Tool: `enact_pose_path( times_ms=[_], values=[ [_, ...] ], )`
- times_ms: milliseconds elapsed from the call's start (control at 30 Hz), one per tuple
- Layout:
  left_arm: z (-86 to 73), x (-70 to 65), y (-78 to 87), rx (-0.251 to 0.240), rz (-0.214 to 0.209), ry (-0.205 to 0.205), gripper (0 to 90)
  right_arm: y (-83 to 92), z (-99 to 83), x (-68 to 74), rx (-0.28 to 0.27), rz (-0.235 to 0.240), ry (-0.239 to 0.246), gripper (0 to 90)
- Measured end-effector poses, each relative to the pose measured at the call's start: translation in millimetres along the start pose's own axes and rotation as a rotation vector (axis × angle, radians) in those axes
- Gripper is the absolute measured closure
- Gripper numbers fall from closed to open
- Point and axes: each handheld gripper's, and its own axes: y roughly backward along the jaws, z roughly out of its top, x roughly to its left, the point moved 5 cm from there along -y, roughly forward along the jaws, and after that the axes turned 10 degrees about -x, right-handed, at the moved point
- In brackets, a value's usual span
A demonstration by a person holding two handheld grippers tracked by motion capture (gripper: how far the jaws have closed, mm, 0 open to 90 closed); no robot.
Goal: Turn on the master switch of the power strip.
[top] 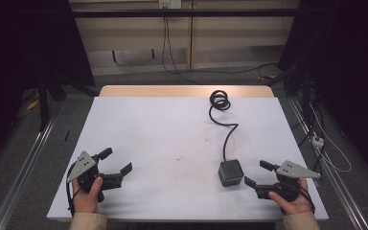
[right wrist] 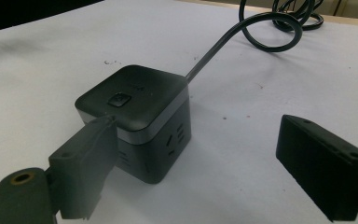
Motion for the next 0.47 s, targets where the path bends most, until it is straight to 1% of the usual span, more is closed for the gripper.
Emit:
enact_pose_path(
  times_ms=[333, 467],
  values=[
    [-0.7, 0.4, -0.9, 0.003, -0.001, -0.001, 2.7, -1.5, -0.8, 1.8, 0.005, 0.004, 0.007, 13.0],
    [-2.1, 0.4, -1.8, 0.014, -0.002, 0.000, 2.7, -1.2, -1.1, 1.3, 0.005, 0.002, 0.008, 12.9]
  ],
)
